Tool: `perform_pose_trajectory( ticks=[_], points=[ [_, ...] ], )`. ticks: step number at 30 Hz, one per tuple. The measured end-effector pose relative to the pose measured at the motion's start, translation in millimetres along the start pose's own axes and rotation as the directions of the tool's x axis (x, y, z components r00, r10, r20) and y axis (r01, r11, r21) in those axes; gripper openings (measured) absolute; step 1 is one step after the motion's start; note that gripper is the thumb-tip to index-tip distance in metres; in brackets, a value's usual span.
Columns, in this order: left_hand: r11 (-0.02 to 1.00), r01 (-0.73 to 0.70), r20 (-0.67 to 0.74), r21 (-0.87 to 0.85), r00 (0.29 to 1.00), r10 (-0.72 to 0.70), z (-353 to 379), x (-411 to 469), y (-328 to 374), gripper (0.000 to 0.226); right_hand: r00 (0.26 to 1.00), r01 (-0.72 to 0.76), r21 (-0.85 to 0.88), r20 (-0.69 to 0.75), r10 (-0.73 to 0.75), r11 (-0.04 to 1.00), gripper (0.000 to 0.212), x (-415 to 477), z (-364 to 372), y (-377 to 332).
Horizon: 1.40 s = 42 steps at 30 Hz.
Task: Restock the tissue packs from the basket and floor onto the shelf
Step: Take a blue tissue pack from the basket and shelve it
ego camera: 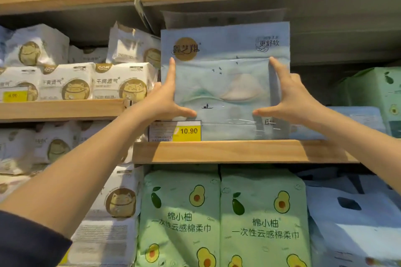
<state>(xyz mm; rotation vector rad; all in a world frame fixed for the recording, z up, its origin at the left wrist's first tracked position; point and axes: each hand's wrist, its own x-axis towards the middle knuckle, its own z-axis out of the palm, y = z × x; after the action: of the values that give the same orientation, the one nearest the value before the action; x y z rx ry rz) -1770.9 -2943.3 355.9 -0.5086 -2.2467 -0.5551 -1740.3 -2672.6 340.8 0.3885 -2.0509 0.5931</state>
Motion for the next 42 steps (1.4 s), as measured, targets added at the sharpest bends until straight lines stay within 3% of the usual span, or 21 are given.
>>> perform_pose_trajectory(
  ticks=[4, 13, 24, 33, 42],
  points=[
    [0.992, 0.091, 0.075, 0.087, 0.992, -0.098, -0.6, 8.3, 5.6, 0.138, 0.985, -0.057, -0.108, 0.154, 0.073, 0.992, 0.12, 9.8, -6.9, 1.4],
    [0.971, 0.192, 0.138, 0.145, 0.967, -0.212, 6.8, 14.3, 19.4, 0.129, 0.935, -0.098, -0.292, 0.301, 0.189, 0.951, 0.118, 31.9, -0.1, 10.6],
    [0.952, 0.202, 0.187, 0.229, 0.951, -0.247, 15.4, 30.9, 12.6, 0.13, 0.931, -0.111, -0.351, 0.29, 0.22, 0.93, 0.12, 44.4, 10.1, 16.3],
    [0.944, 0.171, 0.176, 0.281, 0.958, -0.226, 25.9, 37.4, 10.6, 0.112, 0.934, -0.098, -0.408, 0.276, 0.225, 0.908, 0.122, 50.2, 17.0, 20.4],
    [0.968, 0.15, 0.205, 0.201, 0.96, -0.192, 19.8, 37.1, 6.8, 0.116, 0.906, -0.135, -0.41, 0.318, 0.28, 0.902, 0.116, 48.8, 10.5, 12.6]
  ],
)
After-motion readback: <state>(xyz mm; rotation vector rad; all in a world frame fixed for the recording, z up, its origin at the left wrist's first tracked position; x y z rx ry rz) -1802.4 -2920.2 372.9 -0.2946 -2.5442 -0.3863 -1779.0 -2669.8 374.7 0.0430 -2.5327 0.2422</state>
